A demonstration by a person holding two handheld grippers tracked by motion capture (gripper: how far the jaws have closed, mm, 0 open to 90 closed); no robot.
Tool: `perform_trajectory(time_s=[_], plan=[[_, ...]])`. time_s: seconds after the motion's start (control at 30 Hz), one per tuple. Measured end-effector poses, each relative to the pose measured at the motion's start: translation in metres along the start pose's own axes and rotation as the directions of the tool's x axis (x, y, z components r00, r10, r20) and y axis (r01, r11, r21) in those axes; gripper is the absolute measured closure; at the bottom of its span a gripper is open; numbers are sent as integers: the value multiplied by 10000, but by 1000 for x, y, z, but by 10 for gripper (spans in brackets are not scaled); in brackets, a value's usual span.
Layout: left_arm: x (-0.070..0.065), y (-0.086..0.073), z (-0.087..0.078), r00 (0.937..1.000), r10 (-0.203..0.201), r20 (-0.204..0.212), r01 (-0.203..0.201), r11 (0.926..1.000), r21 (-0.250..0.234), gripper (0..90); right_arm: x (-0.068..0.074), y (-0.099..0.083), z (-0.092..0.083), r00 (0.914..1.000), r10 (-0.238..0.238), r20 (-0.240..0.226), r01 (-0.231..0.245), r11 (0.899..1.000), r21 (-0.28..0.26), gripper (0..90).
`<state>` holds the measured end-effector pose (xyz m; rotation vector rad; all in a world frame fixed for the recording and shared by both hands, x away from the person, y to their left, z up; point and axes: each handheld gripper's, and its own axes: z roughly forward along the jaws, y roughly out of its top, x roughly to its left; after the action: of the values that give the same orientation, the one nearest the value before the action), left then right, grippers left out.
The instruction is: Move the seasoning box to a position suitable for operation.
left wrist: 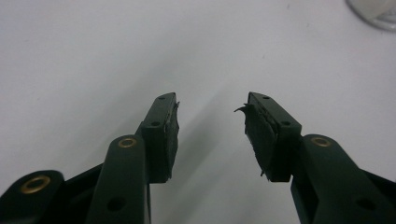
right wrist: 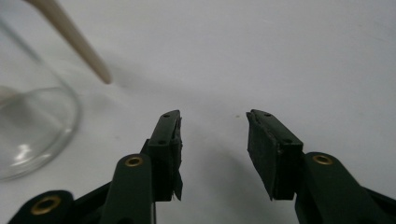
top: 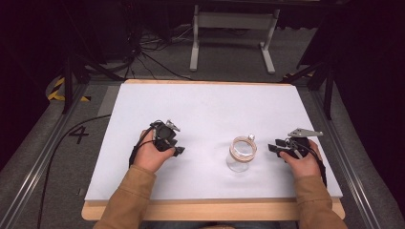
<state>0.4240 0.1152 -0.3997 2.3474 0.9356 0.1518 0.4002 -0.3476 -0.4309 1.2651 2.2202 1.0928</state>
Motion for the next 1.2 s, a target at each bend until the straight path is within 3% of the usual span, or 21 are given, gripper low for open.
perform_trajectory(time_s=[0.07, 0.2, 0.27, 0.3, 0.37, 0.43, 0.47, 0.53, 0.57, 0.63, 0.8, 1.2], plan=[[-1, 0, -5, 9999, -88, 111, 91, 9996, -255, 546, 2, 1, -6, 9985, -56, -542, 53, 10000, -53, 601], [-7, 3, -12, 9989, 58, 471, -31, 9984, -566, 564, 10, 7, -13, 9947, -829, -600, 815, 9964, -244, 647], [-12, 5, -14, 9973, 228, 691, -181, 9976, -667, 584, 16, 11, -14, 9894, -1134, -902, 1094, 9929, -475, 682], [-12, 5, -14, 9973, 228, 691, -181, 9976, -667, 589, 16, 11, -14, 9894, -1134, -902, 1094, 9929, -475, 682], [-13, 5, -15, 9965, 279, 786, -226, 9974, -684, 598, 20, 14, -16, 9871, -821, -1375, 790, 9965, -277, 721], [-14, 4, -16, 9963, 286, 809, -228, 9972, -719, 609, 26, 18, -19, 9866, -863, -1382, 838, 9962, -238, 744], [-15, 3, -17, 9958, 276, 872, -210, 9969, -758, 630, 31, 21, -22, 9842, -1186, -1311, 1138, 9925, -439, 795], [-15, 3, -18, 9956, 306, 882, -236, 9966, -790, 635, 33, 23, -23, 9835, -1198, -1355, 1144, 9923, -476, 836], [-17, 3, -18, 9947, 307, 979, -226, 9963, -833, 654, 38, 25, -24, 9805, -1040, -1667, 994, 9944, -355, 898], [-17, 2, -18, 9942, 341, 1025, -256, 9962, -834, 658, 40, 26, -24, 9795, -1023, -1735, 977, 9946, -351, 899], [-19, -1, -20, 9940, 359, 1036, -277, 9964, -802, 660, 47, 29, -16, 9727, -1580, -1702, 1558, 9874, -260, 899], [-17, -16, -28, 9963, 70, 862, 3, 9964, -843, 661, 46, 38, 0, 9676, -1872, -1693, 1833, 9823, -386, 897]])
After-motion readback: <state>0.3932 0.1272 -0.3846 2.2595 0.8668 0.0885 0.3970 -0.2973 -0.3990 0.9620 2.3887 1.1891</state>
